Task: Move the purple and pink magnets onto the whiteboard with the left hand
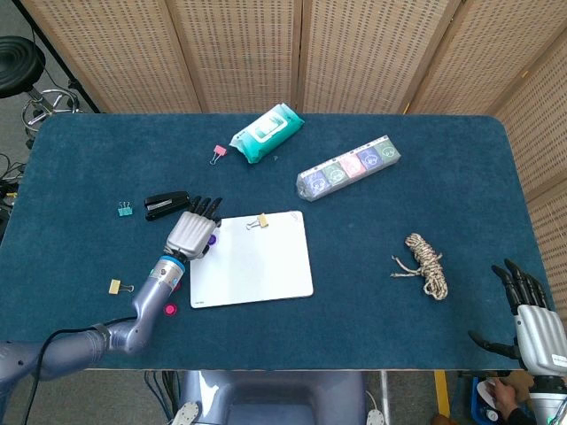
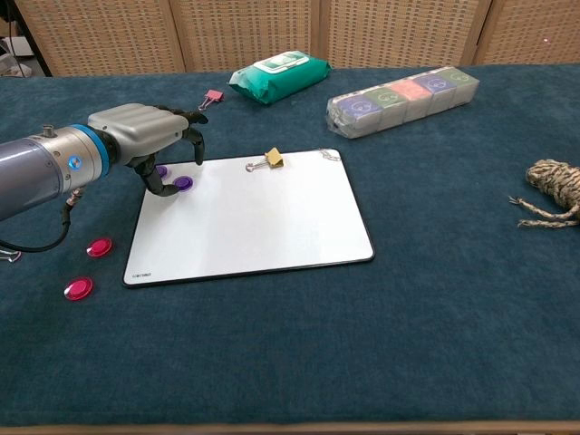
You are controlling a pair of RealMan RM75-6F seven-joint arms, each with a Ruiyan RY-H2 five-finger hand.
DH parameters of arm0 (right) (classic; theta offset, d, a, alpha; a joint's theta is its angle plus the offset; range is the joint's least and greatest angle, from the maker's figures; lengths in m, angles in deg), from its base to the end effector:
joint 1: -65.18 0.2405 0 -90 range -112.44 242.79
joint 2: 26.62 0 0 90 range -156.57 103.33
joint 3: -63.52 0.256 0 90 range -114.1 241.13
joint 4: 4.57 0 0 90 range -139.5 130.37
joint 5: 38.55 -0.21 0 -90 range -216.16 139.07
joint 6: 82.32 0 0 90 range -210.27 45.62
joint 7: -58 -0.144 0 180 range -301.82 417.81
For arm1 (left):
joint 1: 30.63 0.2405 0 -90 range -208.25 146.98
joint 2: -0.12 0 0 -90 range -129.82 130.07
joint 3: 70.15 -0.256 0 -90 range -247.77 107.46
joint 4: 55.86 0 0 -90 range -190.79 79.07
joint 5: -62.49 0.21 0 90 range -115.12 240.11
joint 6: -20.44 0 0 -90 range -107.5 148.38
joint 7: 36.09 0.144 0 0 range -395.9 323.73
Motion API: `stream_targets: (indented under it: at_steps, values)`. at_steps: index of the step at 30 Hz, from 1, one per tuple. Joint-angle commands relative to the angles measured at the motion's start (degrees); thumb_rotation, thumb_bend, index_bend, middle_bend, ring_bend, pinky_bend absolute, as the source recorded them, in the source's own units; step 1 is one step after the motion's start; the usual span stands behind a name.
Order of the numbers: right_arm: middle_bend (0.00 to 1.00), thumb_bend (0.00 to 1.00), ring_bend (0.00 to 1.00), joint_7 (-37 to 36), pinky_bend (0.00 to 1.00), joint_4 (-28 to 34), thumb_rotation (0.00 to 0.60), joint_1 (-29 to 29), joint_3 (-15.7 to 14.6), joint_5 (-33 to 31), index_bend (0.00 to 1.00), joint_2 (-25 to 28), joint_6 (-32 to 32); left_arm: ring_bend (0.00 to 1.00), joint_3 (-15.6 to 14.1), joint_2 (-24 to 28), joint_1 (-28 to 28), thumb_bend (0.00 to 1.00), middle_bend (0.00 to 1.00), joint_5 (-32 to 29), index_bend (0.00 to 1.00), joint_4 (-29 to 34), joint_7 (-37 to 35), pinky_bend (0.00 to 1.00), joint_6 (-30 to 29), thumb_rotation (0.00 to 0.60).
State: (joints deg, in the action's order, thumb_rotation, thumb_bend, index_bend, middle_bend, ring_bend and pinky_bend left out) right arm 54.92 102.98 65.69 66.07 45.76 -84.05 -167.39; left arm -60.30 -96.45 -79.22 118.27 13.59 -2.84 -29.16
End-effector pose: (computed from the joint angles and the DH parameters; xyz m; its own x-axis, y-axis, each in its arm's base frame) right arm -0.2822 -0.1548 0.1728 0.1997 -0.0368 0.9792 -0.9762 0.0792 0.2021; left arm -0.1571 0.3810 -0.0490 0.6771 0.2184 0.7027 0.7230 -0.3749 -0.5802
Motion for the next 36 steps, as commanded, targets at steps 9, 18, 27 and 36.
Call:
stream_targets:
  at_steps: [9, 18, 27, 36]
  values:
    - [0.0, 0.0, 0.0, 0.0, 0.0, 0.1, 0.6, -0.1, -0.2, 0.5, 0.08, 0.0, 0.0, 0.0, -4.0, 13.2, 5.1, 0.29, 0.0, 10.9, 0.38, 14.4, -9.5, 0.0, -3.9, 0.6]
    - [0.0, 0.0, 0.0, 0.9, 0.0, 0.4, 0.6, -0.3, -0.8, 1.8, 0.08, -0.4, -0.6, 0.0, -11.6, 19.6, 11.0, 0.29, 0.0, 23.2, 0.38, 14.4, -23.5, 0.0, -6.8, 0.6]
    - [0.0, 0.0, 0.0, 1.4, 0.0, 0.4, 0.6, -0.3, -1.0, 1.9, 0.08, -0.6, -0.4, 0.0, -15.1, 19.1, 14.2, 0.29, 0.0, 28.7, 0.38, 9.4, -30.9, 0.0, -8.4, 0.6]
    - [0.0, 0.0, 0.0, 1.3, 0.0, 0.4, 0.6, -0.3, -0.9, 1.8, 0.08, -0.5, -0.4, 0.0, -15.2, 17.5, 15.0, 0.29, 0.0, 30.1, 0.38, 7.6, -31.2, 0.0, -8.2, 0.6]
